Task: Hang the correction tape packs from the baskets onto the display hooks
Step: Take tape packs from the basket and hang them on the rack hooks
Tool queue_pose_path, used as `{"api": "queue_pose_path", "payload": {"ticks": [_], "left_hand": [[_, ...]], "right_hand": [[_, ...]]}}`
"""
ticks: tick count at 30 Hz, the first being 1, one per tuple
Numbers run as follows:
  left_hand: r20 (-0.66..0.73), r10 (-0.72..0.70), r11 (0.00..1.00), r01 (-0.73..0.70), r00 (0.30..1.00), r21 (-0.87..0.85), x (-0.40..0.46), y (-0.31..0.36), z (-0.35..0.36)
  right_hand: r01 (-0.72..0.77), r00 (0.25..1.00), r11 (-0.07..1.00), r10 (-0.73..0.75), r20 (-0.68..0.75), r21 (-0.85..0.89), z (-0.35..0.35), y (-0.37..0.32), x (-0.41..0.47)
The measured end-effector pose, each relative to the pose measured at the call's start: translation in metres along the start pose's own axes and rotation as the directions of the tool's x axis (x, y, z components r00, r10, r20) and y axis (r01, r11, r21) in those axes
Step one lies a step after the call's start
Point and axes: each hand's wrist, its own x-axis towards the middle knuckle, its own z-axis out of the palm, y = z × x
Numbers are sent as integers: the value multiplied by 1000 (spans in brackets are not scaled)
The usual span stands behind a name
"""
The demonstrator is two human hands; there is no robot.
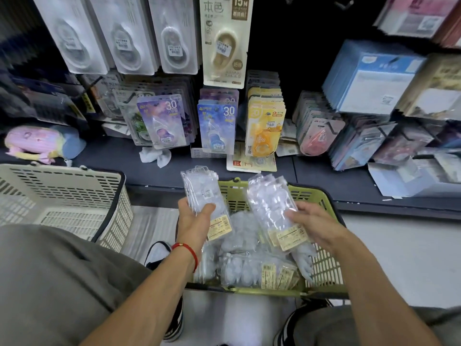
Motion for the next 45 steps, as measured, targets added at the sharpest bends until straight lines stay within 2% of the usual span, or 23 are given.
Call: {"api": "queue_pose_path", "payload": {"ticks": [2,4,8,12,14,17,22,26,28,31,36,42,45], "left_hand": [[48,2,1000,-2,999,4,-5,8,10],[101,-21,997,28,995,-71,-12,24,24],[236,-66,969,118,970,-216,-20,69,57],[327,78,970,4,942,-243,-20,113,72],[355,148,980,-89,923,-176,-19,133,75],[320,196,980,-172,927,-101,-12,162,77],[299,354,932,-361,886,-33,7,211,76],[192,565,791,-593,802,148,19,230,65],[113,640,746,-650,760,148,21,229,58],[23,645,757,-643,764,112,26,227,49],[-3,629,777,-629,777,41,30,230,41],[-24,631,776,-630,775,40,32,231,40],[-17,630,777,-630,776,10,31,231,41]], "right_hand": [[62,997,974,-72,41,217,-5,-29,-8],[106,989,953,-131,71,285,-2,-55,-11],[200,975,946,-218,47,255,10,-102,-7],[245,970,946,-241,-42,213,14,-144,-4],[281,960,937,-274,-62,208,15,-159,-4],[370,929,902,-355,-106,223,16,-179,-4],[501,855,852,-460,-240,149,7,-216,0],[626,753,769,-555,-353,125,7,-247,6],[665,704,743,-593,-391,70,10,-256,12],[669,679,743,-595,-430,30,13,-261,24],[652,686,758,-583,-435,13,14,-261,36],[652,671,757,-597,-440,-32,10,-259,39],[668,604,734,-629,-489,-119,10,-253,45]]}}
